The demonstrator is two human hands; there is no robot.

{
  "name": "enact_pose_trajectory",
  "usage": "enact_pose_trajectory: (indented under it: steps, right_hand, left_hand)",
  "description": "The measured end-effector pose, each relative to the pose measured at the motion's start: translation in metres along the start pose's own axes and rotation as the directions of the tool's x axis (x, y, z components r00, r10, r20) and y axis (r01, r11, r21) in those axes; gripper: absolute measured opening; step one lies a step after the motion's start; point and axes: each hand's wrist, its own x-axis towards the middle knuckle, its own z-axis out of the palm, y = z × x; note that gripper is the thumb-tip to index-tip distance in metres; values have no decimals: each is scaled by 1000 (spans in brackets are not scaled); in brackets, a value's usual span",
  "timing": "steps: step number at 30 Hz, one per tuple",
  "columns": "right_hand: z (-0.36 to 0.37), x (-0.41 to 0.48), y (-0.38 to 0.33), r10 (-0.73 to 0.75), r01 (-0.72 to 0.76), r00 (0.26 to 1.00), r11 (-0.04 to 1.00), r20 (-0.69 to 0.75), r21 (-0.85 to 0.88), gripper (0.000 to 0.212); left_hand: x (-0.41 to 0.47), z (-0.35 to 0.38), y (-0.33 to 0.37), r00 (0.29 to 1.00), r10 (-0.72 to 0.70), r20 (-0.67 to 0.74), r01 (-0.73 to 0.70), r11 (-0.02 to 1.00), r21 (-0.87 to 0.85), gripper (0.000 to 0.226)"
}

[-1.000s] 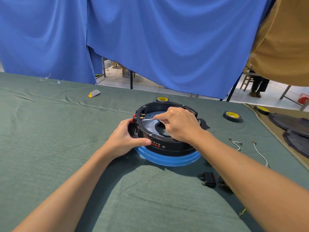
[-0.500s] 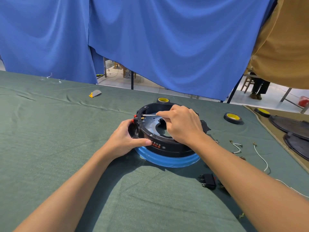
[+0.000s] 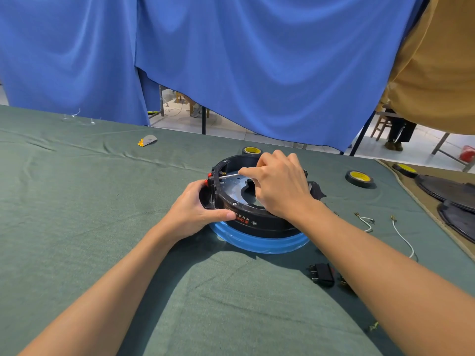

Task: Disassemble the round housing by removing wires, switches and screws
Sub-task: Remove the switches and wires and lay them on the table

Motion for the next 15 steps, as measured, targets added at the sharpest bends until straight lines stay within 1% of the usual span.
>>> enact_pose_trajectory:
  steps: [9, 15]
  right_hand:
    - [1, 4, 1, -60, 60, 998, 997, 1, -58, 39]
    - [-4, 3, -1, -80, 81, 997, 993, 16, -83, 39]
  left_hand:
    - [3, 2, -2, 1000, -2, 13, 2, 1000, -25, 100]
    - [3, 4, -2, 1000, 7, -11, -7, 1000, -4, 104]
